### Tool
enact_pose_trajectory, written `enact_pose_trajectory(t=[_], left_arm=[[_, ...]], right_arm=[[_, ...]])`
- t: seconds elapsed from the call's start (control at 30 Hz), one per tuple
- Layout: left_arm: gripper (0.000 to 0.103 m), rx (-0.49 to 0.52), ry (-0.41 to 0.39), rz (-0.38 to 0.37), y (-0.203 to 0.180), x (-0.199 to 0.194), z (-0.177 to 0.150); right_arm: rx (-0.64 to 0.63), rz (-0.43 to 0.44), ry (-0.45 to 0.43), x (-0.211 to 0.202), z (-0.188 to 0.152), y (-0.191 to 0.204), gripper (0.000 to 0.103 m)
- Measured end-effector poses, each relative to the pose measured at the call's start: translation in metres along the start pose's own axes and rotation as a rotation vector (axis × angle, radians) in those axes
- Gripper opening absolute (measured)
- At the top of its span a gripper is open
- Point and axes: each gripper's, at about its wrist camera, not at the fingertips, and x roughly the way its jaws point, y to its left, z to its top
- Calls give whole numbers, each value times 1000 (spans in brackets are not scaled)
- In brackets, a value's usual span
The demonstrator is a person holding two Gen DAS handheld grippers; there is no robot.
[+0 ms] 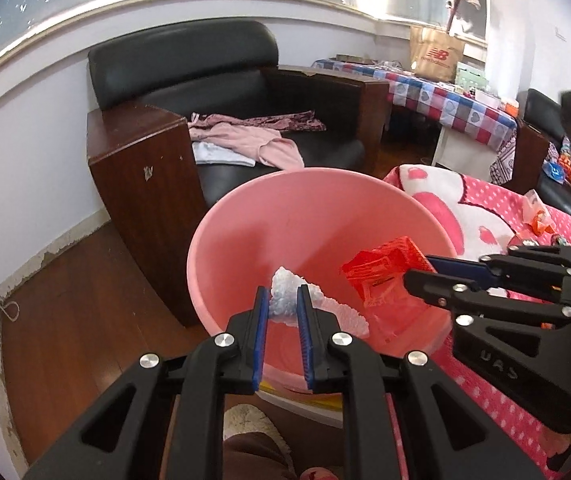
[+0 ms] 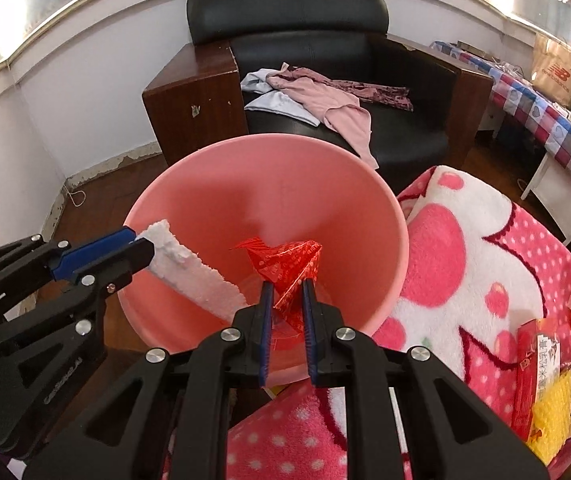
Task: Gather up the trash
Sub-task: 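Carry both items over the pink bucket and open both tools to drop them, then grasp a yellow foam net with each tool from the table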
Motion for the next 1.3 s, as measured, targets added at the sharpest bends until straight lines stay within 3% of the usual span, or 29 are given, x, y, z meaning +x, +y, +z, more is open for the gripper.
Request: enact_pose_trajectory(t=[0.13,0.2,0.27,0.43,0.8,1.0,1.3], left_arm=[[14,-40,8,-14,6,1,0],[20,-47,3,-18,7,-1,1],[32,-51,-5,-16,9,-4,2],[36,-97,-43,-32,16,-18,6],[39,-159,-157,-108,11,-64,10],[43,-139,-188,-201,-18,-83,10],[44,-37,-153,-330,-93,-91,-1]], right_arm=[[12,-5,9,0,-2,-4,17],[23,-2,9,-2,-3,-7,21],[30,1,7,-2,-1,-9,25],[42,17,-20,-13,-1,-13,37],[44,-4,-132,-67,-20,-19,37],[80,-69,-192,-113,-51,-43,37],[201,-227,-232,-173,-108,-107,37]])
